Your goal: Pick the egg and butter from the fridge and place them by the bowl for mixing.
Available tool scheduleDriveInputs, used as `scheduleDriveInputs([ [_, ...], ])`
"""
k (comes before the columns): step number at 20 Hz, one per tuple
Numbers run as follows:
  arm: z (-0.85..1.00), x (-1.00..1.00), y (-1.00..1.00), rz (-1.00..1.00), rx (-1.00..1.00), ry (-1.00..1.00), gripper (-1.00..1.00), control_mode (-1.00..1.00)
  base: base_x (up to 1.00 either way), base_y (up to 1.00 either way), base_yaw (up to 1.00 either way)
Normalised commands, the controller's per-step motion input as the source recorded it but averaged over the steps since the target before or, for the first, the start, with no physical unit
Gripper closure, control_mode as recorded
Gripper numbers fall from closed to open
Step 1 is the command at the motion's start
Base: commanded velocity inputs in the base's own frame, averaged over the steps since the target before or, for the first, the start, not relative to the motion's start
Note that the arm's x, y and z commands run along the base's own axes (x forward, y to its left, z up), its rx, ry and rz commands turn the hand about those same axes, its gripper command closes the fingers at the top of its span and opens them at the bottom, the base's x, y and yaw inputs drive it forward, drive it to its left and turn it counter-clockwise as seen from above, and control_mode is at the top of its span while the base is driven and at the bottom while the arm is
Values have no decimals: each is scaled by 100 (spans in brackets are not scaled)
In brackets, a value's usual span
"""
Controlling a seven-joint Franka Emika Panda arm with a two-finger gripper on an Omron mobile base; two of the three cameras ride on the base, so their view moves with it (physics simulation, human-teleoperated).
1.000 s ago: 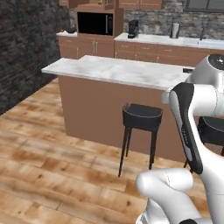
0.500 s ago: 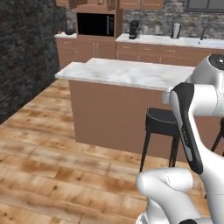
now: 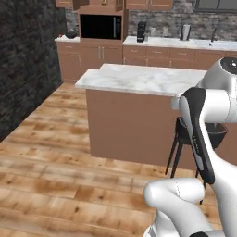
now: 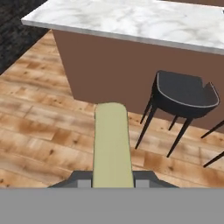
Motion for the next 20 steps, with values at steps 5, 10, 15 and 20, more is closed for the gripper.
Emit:
scheduleDriveInputs([
  [5,0,0,0,0,0,0,100,100,48,66,-18],
  [10,0,0,0,0,0,0,100,100,48,63,-21],
  [15,0,0,0,0,0,0,100,100,49,61,-22],
  [20,0,0,0,0,0,0,100,100,49,60,-23],
])
